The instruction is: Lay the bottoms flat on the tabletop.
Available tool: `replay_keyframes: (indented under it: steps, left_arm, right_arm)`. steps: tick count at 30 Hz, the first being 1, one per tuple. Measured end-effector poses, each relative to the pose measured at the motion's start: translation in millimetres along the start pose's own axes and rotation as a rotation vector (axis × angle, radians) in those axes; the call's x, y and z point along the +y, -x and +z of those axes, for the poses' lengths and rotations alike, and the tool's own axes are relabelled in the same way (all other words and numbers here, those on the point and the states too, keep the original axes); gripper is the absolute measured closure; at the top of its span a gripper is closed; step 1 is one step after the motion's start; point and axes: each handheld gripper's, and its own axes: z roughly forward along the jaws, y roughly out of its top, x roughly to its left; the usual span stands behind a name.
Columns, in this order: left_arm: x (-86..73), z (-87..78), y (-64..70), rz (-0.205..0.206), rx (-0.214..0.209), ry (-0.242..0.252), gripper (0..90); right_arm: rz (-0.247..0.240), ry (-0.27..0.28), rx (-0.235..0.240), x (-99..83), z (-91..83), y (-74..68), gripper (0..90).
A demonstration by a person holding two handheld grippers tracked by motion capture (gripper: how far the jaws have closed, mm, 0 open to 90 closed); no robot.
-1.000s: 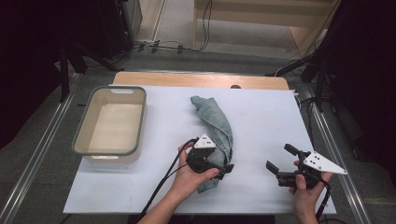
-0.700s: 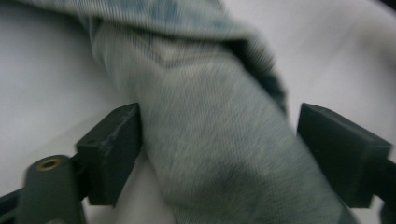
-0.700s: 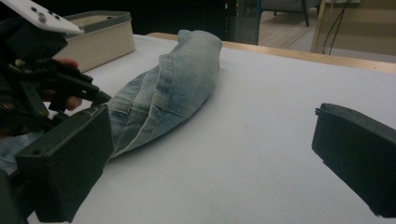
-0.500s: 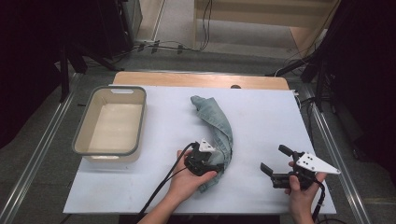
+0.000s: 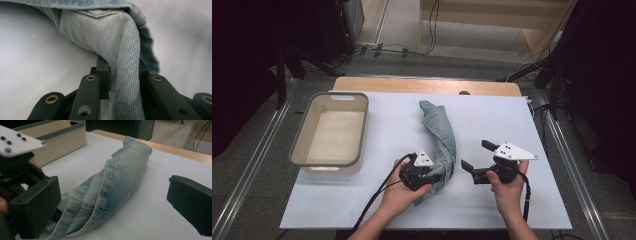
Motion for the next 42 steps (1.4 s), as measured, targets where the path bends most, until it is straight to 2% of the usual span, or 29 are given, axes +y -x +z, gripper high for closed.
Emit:
replay_keyframes:
  steps: [7, 10, 11, 14, 16, 17, 20, 23, 25, 27, 29, 33, 35, 38, 42]
  left_arm:
    - [-12.9, -13.0, 5.9, 0.024, -0.005, 0.012, 72.0]
    - [-15.1, -13.7, 16.6, 0.083, 0.01, -0.018, 71.9]
    - [-15.8, -13.6, 18.4, 0.089, 0.009, -0.016, 71.8]
    - [-19.9, -12.0, 21.7, 0.07, -0.021, -0.001, 68.8]
    - [-22.6, -9.0, 18.1, 0.04, -0.073, -0.01, 58.9]
    - [-23.4, -9.8, 16.9, 0.038, -0.086, -0.003, 53.1]
    - [-25.7, -14.9, 13.0, 0.007, -0.111, 0.033, 36.9]
    - [-27.5, -20.9, 9.5, -0.013, -0.111, 0.055, 19.0]
    - [-28.6, -26.0, 6.1, -0.028, -0.117, 0.063, 8.8]
    - [-30.5, -30.3, 1.6, -0.043, -0.12, 0.078, 5.4]
    - [-32.6, -34.2, -4.3, -0.065, -0.123, 0.093, 3.7]
    - [-33.1, -41.5, -11.5, -0.093, -0.112, 0.127, 3.7]
    - [-32.5, -44.0, -12.7, -0.094, -0.105, 0.13, 3.7]
    - [-32.3, -46.2, -14.6, -0.104, -0.105, 0.139, 3.7]
    - [-30.1, -47.6, -16.7, -0.111, -0.105, 0.151, 3.7]
  right_arm:
    - [0.01, -0.011, 0.041, 15.2, 36.3, -10.2, 0.0]
    - [0.001, -0.036, 0.053, 21.5, 54.7, -18.5, 0.0]
    - [-0.005, -0.048, 0.045, 23.3, 60.5, -21.6, 0.0]
    - [-0.016, -0.093, 0.035, 26.7, 77.7, -27.5, 0.0]
    - [-0.017, -0.14, 0.011, 27.2, 90.7, -30.1, 0.0]
    - [-0.022, -0.17, -0.003, 27.0, 98.0, -31.2, 0.0]
    - [-0.05, -0.222, -0.051, 24.6, 111.7, -33.9, 0.0]
    - [-0.074, -0.256, -0.132, 18.9, 120.2, -34.6, 4.7]
    - [-0.075, -0.284, -0.142, 15.4, 124.1, -33.8, 4.7]
    - [-0.085, -0.303, -0.168, 13.1, 125.9, -35.4, 5.3]
    - [-0.093, -0.312, -0.174, 13.1, 126.2, -36.1, 6.3]
    - [-0.118, -0.306, -0.197, 13.1, 122.4, -36.6, 19.1]
    - [-0.112, -0.295, -0.193, 12.5, 118.5, -33.7, 24.6]
    - [-0.075, -0.287, -0.164, 11.7, 112.5, -28.2, 31.4]
    - [-0.06, -0.259, -0.136, 12.9, 102.1, -22.8, 43.5]
